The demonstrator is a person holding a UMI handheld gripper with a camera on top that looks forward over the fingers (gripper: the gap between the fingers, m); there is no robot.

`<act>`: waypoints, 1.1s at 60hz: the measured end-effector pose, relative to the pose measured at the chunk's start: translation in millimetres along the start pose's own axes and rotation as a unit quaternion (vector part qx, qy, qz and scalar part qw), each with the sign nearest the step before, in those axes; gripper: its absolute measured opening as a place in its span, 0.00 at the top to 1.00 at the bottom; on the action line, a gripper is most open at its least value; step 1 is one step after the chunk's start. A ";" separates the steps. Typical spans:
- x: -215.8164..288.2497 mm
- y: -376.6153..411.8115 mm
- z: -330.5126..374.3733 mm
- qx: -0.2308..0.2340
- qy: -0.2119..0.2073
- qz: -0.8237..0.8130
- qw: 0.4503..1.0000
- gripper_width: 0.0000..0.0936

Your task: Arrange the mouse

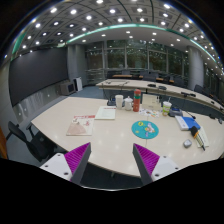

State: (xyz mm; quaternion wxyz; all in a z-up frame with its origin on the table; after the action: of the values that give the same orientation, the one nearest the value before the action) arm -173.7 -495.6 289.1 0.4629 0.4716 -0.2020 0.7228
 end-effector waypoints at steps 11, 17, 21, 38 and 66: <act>-39.6 -65.2 4.7 -0.041 0.024 -0.037 0.998 0.08; -70.8 -120.3 5.9 -0.075 0.040 -0.055 0.995 0.08; -94.8 -163.9 6.3 -0.101 0.054 -0.069 0.991 0.09; -155.5 -375.9 -6.4 -0.191 0.065 -0.098 0.974 0.08; -141.3 -561.6 -106.1 -0.190 0.064 -0.119 0.972 0.08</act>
State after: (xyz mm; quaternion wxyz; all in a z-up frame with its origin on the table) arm 274.5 -210.7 34.9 0.6389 0.3485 -0.2480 0.6394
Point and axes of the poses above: the point between the fingertips, and its own axes, seen from behind it with the camera up: y to the left, x up, z backward, against the way the camera looks, the point moved 6 cm from there along z, backward, against the way the camera looks, and after that the axes turned 13 degrees about x, right-handed, at the moved point
